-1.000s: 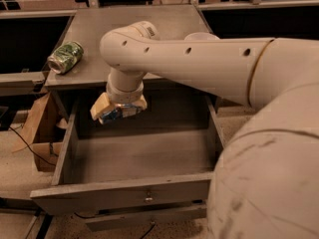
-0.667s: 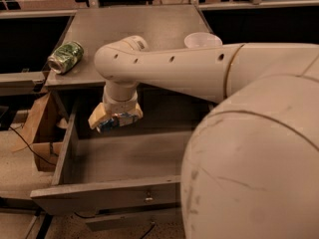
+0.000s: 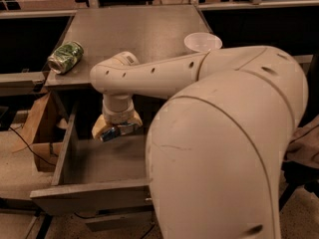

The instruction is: Place redbull can into top drawer

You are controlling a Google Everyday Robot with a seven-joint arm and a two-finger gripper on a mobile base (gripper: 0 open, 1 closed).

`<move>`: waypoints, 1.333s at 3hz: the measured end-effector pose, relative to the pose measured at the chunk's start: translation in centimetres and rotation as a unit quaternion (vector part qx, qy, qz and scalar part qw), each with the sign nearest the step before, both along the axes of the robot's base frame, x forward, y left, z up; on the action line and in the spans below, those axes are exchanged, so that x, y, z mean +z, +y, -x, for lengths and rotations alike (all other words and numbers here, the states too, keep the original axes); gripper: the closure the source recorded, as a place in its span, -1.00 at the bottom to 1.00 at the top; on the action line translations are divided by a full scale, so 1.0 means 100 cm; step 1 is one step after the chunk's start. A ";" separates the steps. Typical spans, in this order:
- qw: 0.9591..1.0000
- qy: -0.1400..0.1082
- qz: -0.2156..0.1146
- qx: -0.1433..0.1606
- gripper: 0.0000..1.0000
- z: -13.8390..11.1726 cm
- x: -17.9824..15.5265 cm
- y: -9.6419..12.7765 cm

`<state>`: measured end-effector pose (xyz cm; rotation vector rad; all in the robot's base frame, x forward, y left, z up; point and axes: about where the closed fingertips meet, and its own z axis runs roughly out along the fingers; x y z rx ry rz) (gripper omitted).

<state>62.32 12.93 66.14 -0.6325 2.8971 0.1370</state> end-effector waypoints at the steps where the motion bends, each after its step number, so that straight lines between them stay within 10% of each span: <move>1: 1.000 0.002 0.021 -0.005 0.64 -0.001 -0.012 -0.006; 4: 0.999 -0.006 0.047 -0.027 -0.75 -0.004 -0.013 -0.025</move>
Offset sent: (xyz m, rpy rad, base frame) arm 0.0012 -0.0272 -0.0146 -0.1007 -0.0138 -0.0684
